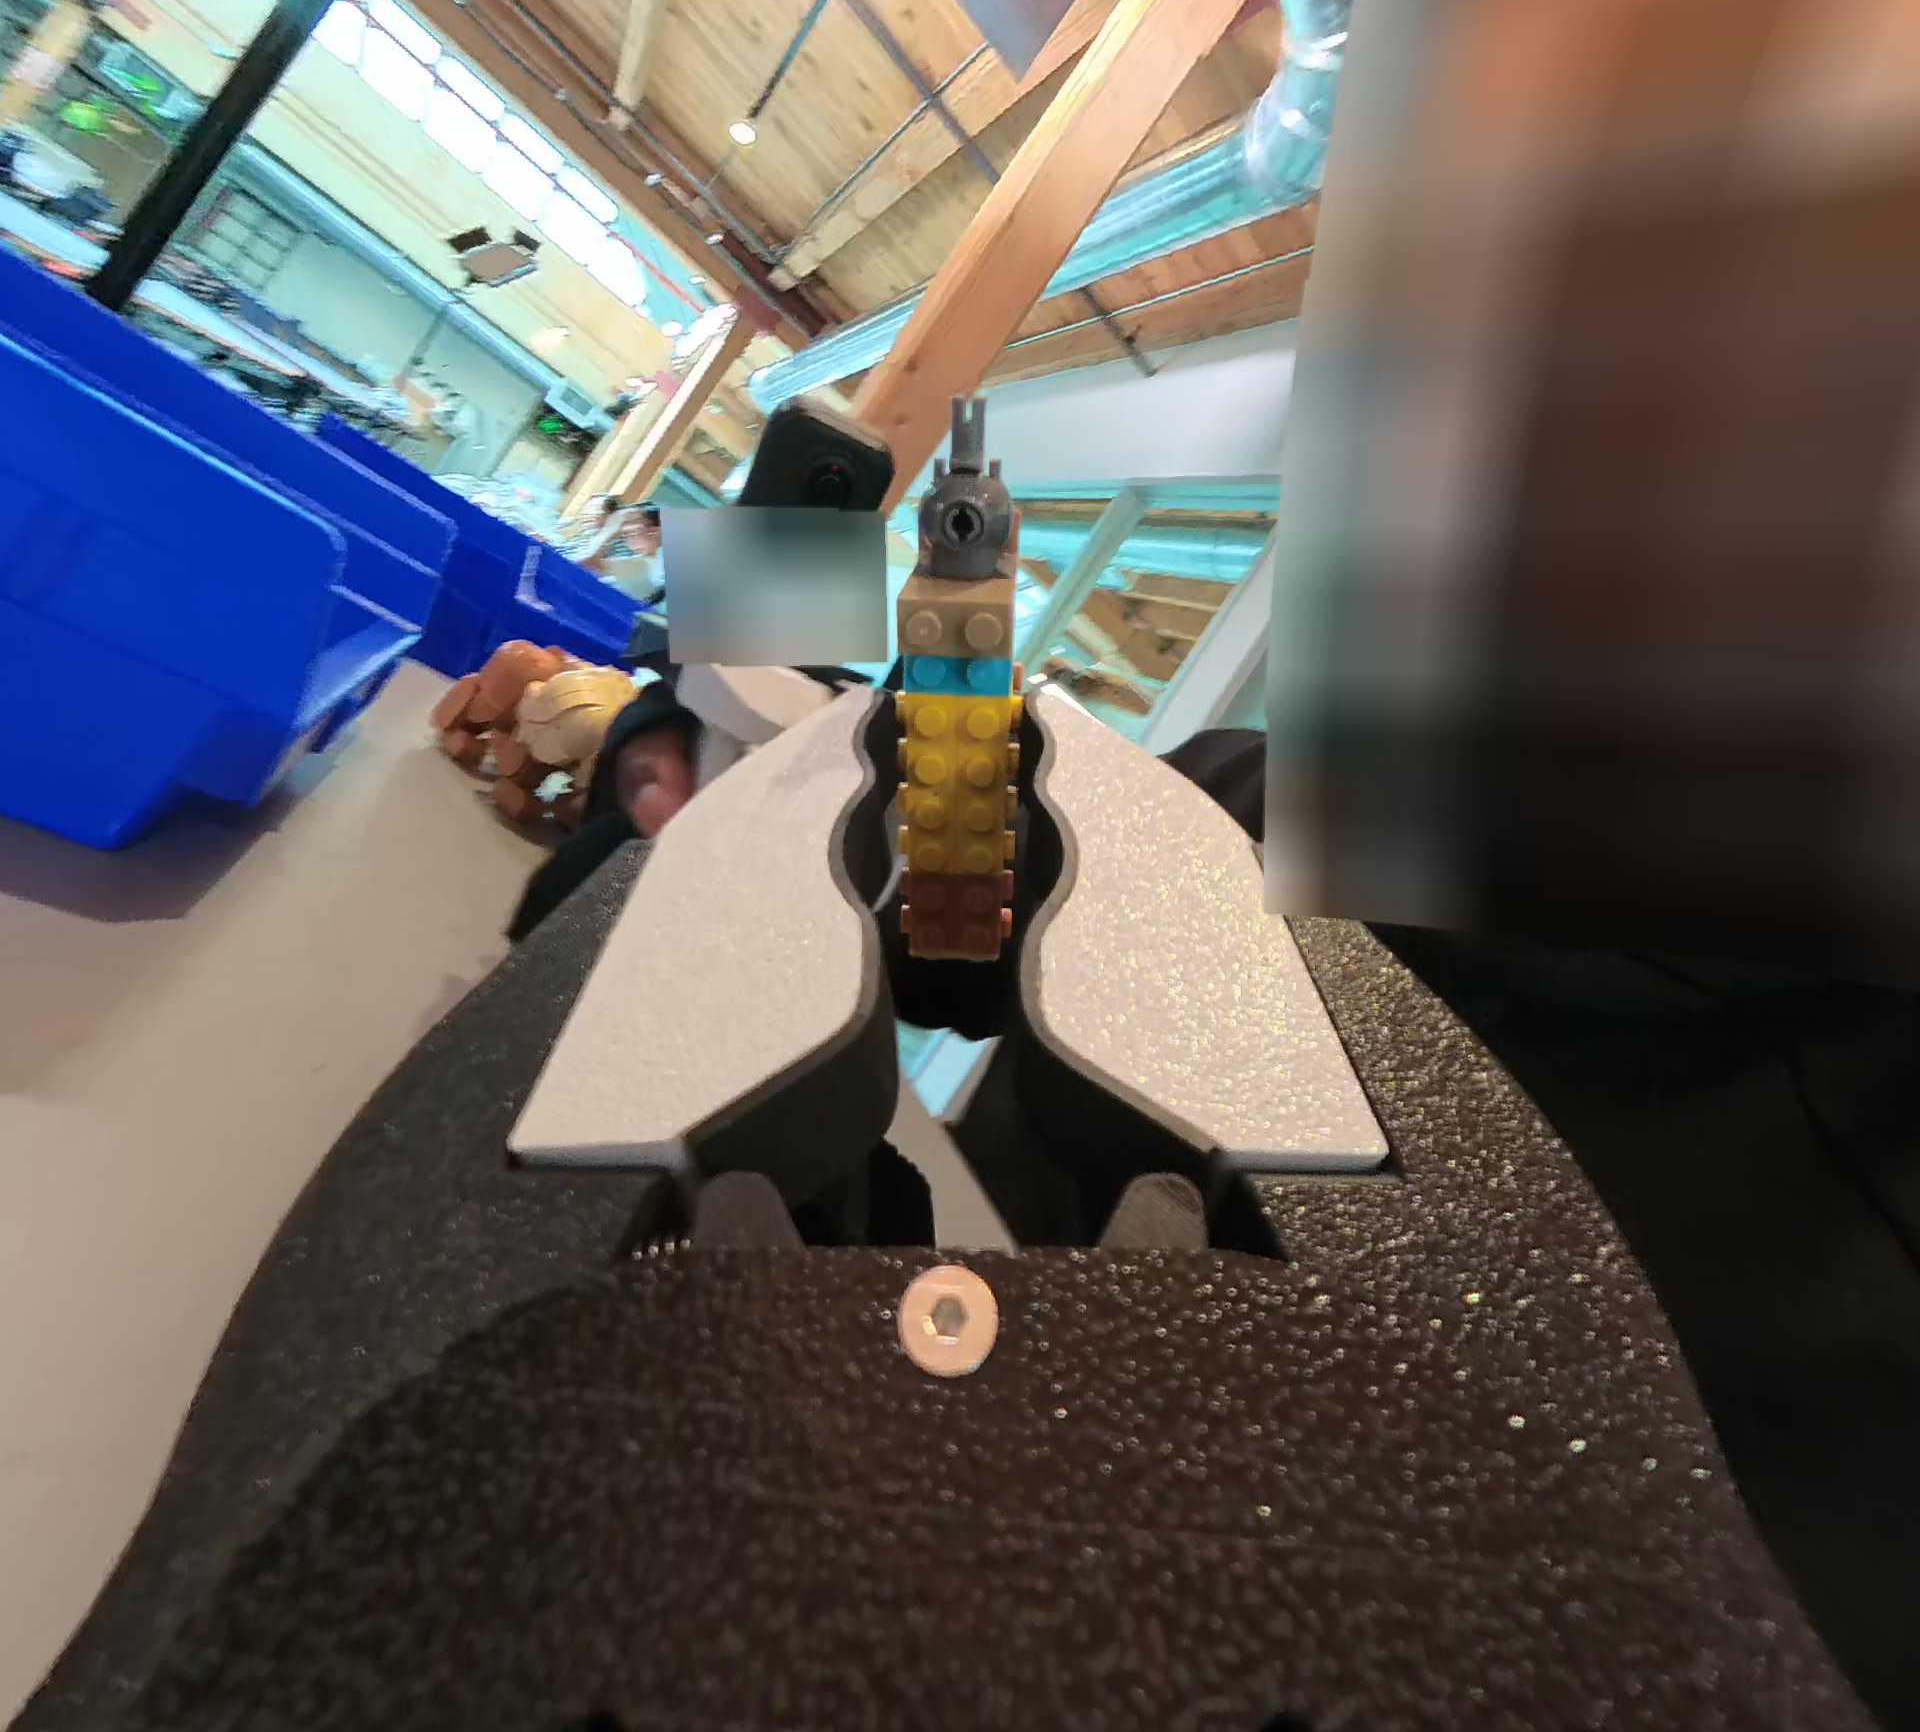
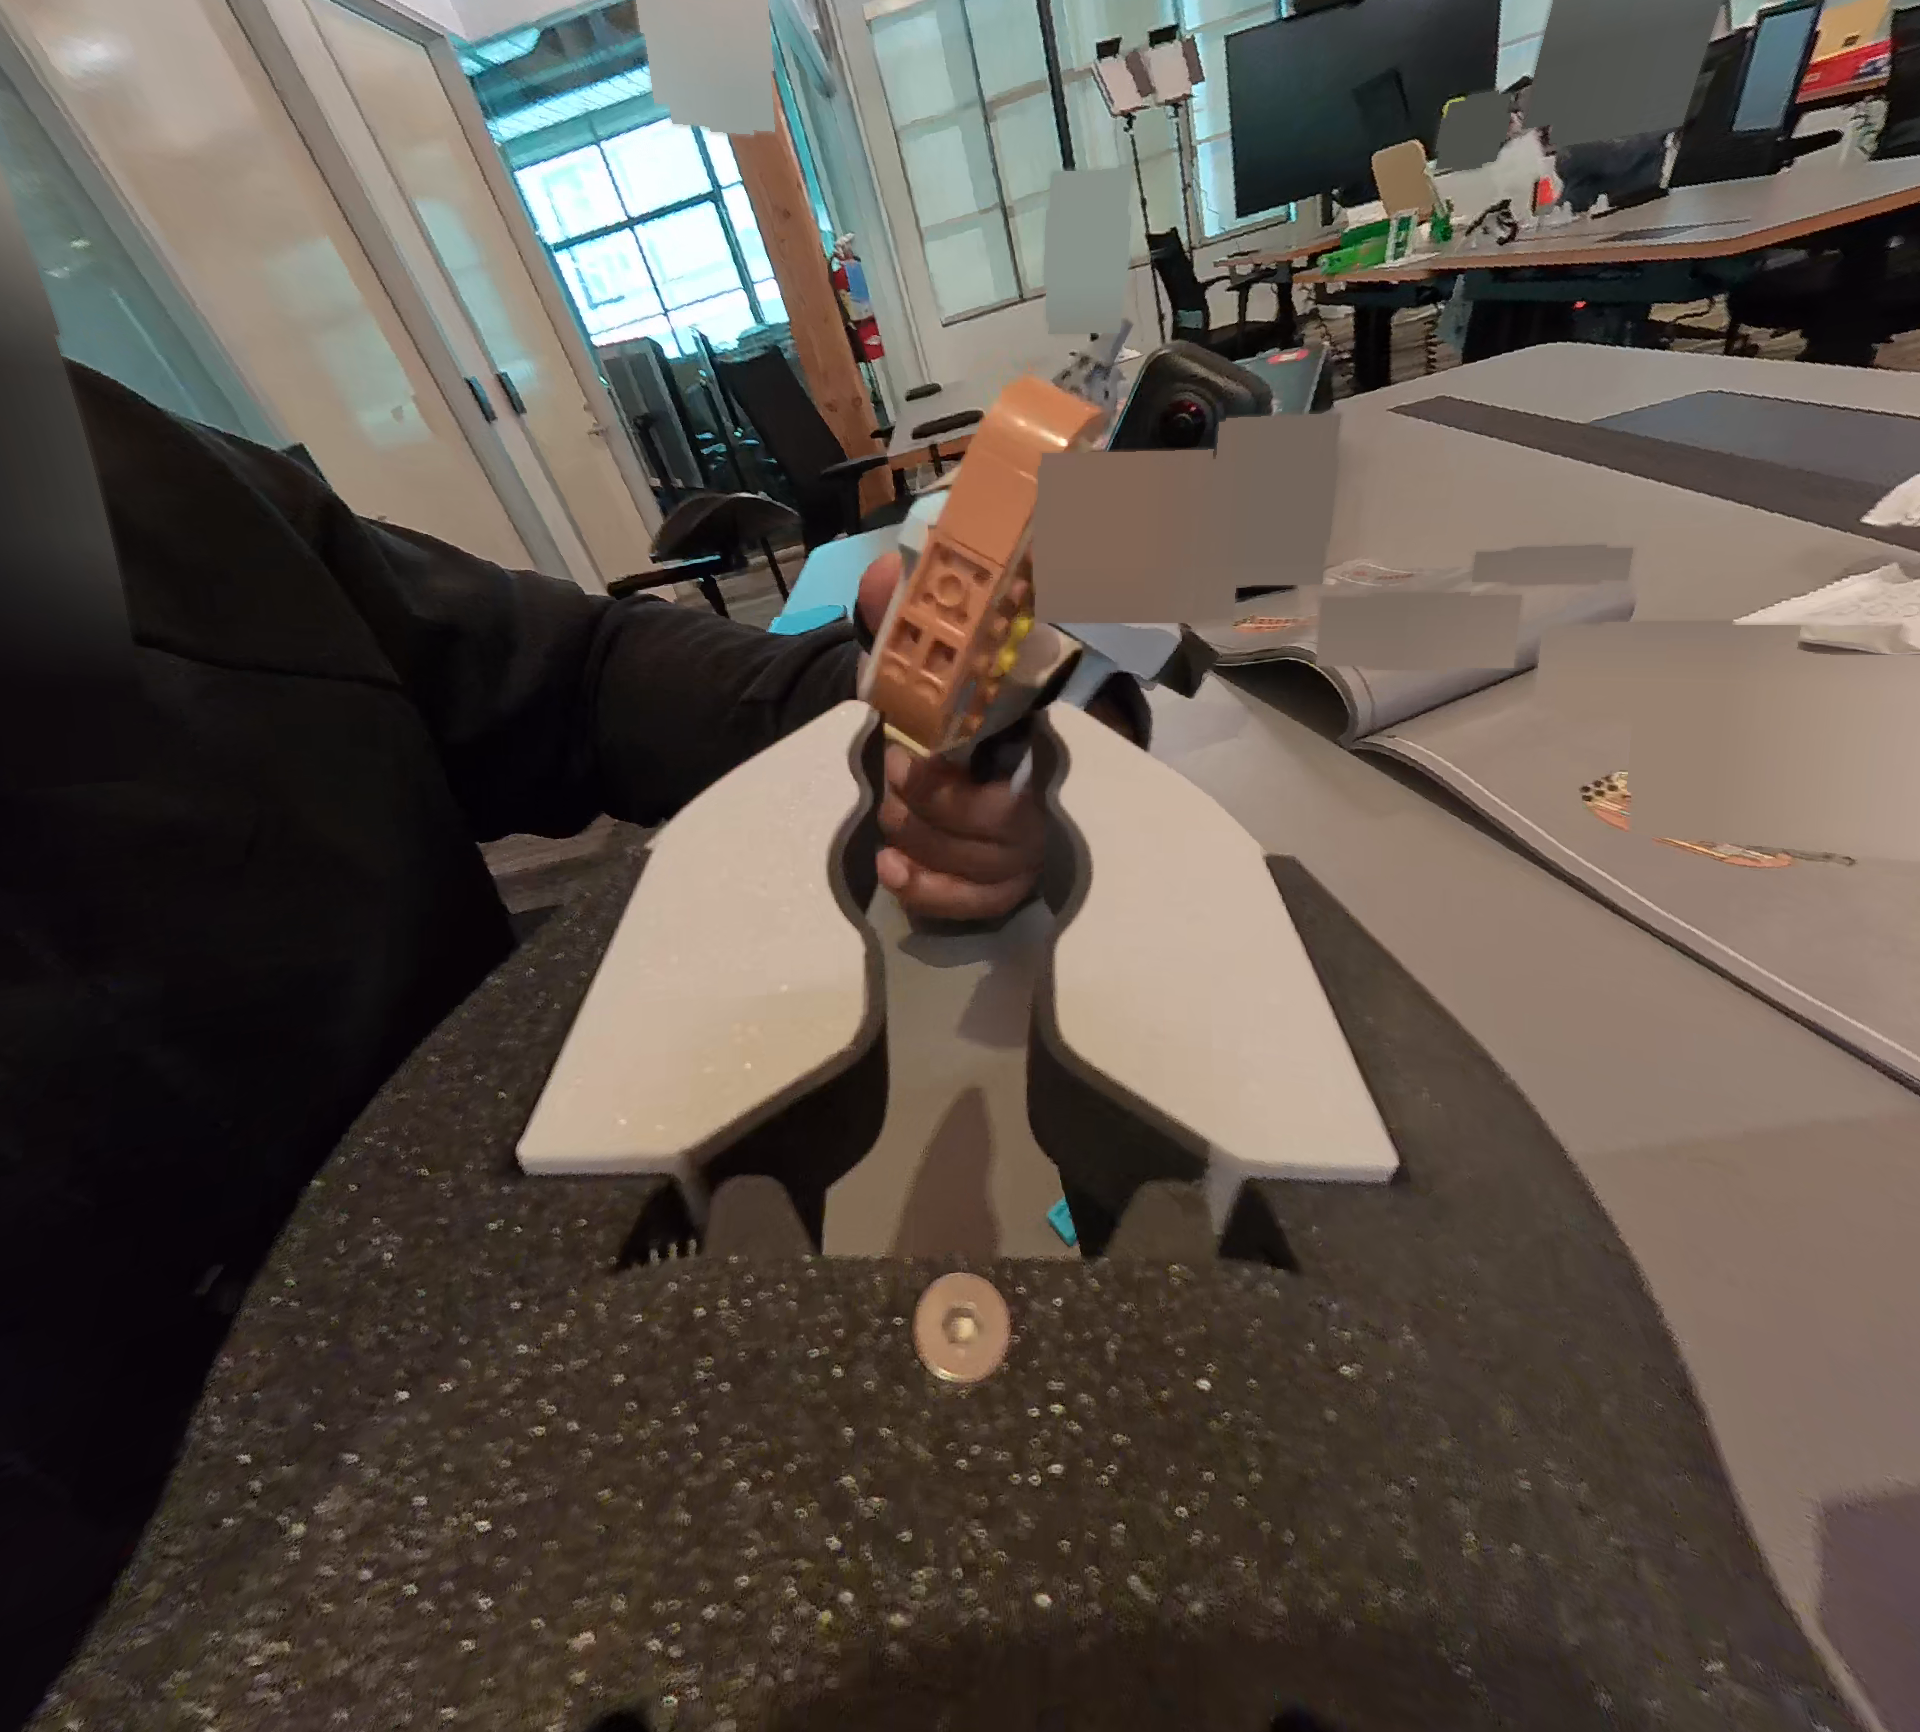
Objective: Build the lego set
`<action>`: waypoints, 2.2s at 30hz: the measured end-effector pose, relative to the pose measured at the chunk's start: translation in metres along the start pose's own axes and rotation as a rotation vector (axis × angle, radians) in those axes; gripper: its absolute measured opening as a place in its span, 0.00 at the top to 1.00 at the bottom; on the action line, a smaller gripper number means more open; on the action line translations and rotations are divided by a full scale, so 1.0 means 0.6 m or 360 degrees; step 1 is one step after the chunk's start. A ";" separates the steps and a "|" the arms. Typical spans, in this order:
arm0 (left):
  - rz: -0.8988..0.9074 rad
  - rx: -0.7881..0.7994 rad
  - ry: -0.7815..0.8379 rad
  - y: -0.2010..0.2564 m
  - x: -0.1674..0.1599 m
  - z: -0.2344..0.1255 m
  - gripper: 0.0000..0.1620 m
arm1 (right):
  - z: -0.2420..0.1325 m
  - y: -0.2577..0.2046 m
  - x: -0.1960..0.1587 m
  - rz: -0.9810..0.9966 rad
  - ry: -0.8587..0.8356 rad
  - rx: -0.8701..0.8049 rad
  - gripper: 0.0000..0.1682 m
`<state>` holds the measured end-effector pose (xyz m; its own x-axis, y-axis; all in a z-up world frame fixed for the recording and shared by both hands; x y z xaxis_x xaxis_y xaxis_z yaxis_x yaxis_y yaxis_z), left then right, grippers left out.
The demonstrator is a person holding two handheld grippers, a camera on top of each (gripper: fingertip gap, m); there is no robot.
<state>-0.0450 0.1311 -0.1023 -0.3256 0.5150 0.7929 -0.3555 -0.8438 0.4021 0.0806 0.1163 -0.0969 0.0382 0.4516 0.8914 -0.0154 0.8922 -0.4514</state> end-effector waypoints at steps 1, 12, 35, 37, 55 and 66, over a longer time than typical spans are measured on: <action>0.0036 0.0033 -0.0027 -0.001 -0.001 0.001 0.87 | 0.000 -0.001 0.001 0.0013 0.0009 0.0016 0.84; 0.0313 0.0271 -0.0273 -0.007 -0.012 0.007 0.87 | 0.000 0.007 -0.002 0.0038 -0.0017 -0.0032 0.84; 0.0431 0.0368 -0.0431 -0.012 -0.024 0.013 0.87 | 0.000 0.017 -0.007 0.0062 -0.0058 -0.0114 0.89; 0.0441 0.0389 -0.0436 -0.014 -0.024 0.013 0.87 | 0.001 0.018 -0.008 0.0077 -0.0060 -0.0113 0.90; 0.0468 0.0421 -0.0439 -0.016 -0.022 0.011 0.87 | 0.001 0.021 -0.009 0.0066 -0.0063 -0.0153 0.91; 0.0392 0.0416 -0.0403 -0.018 -0.018 0.005 0.87 | 0.002 0.020 -0.009 0.0056 -0.0068 -0.0138 0.86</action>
<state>-0.0348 0.1344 -0.1137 -0.1363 0.2681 0.9537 -0.0501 -0.9633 0.2637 0.0793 0.1247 -0.1071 -0.0036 0.4840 0.8751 0.0704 0.8730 -0.4826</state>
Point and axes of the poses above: each gripper's, where its closed fingertips meet, z out along the fingers, x out of its top, y = z × x across the jaws, the point moved 6 cm from there along -z, back along the fingers, and after that the axes turned 12 degrees about z, right-handed, at the moved point
